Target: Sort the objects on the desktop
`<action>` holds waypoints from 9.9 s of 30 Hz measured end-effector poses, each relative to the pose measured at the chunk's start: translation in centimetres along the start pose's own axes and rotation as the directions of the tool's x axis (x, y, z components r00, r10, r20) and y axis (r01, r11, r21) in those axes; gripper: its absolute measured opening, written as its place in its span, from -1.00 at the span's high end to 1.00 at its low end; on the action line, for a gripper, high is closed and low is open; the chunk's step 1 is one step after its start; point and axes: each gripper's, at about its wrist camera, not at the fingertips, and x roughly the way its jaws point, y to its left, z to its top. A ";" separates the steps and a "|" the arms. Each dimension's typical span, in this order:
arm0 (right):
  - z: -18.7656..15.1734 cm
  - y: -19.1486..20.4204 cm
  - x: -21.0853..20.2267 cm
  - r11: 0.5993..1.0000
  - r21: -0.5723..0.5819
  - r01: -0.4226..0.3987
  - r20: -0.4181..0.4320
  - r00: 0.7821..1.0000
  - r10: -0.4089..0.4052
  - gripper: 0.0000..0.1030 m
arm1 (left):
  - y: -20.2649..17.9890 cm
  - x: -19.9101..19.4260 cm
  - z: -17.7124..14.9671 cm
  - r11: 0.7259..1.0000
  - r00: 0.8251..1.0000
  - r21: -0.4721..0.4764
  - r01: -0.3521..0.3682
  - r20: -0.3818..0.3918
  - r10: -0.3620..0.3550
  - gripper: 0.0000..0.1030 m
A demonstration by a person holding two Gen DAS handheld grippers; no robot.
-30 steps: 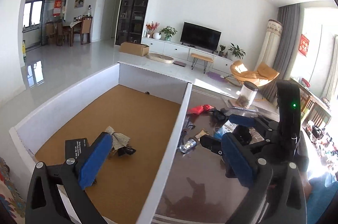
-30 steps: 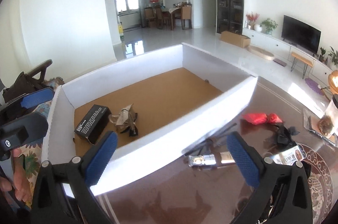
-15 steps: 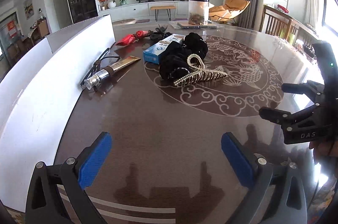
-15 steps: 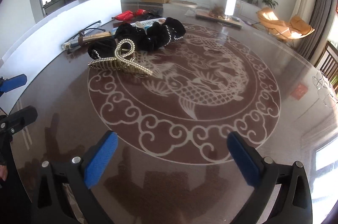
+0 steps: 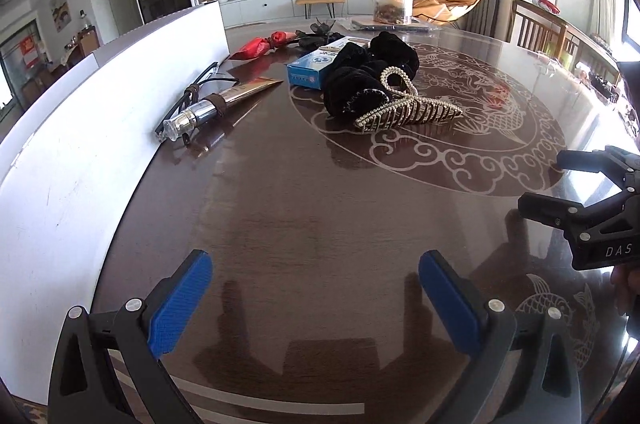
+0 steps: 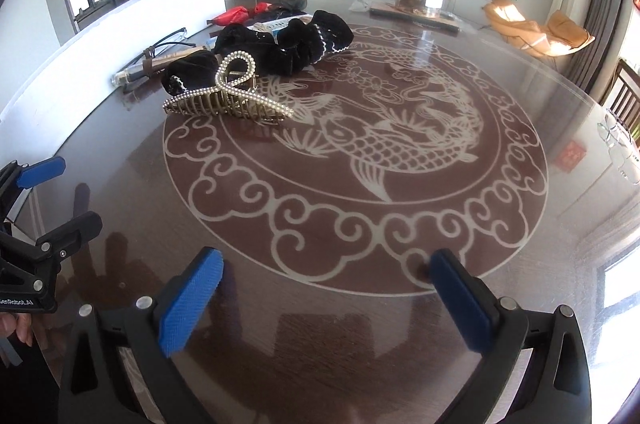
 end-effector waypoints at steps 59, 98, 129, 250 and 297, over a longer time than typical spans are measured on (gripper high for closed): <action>1.4 -0.9 0.1 1.000 0.024 -0.014 -0.006 1.000 0.014 -1.00 | 1.0 0.6 -0.4 0.998 0.998 -0.067 0.018 -0.054 -0.022 -1.00; 9.0 5.1 5.8 0.979 -0.078 -0.188 -0.025 0.982 0.186 -1.00 | 0.7 0.5 -0.5 0.998 0.998 -0.064 0.023 -0.052 -0.026 -1.00; 11.1 10.5 6.8 0.958 -0.229 -0.173 -0.016 0.985 0.174 0.07 | 1.0 0.5 -0.2 0.997 0.998 -0.068 0.033 -0.046 -0.036 -1.00; 0.8 0.1 0.5 0.997 -0.068 -0.049 -0.001 0.999 0.049 -1.00 | 1.6 6.6 10.2 0.981 0.974 -0.045 0.188 -0.119 -0.192 0.16; 0.8 0.1 0.5 0.996 -0.068 -0.050 -0.001 0.999 0.050 -1.00 | 2.3 2.1 1.7 0.997 0.992 -0.005 0.072 -0.105 -0.072 -1.00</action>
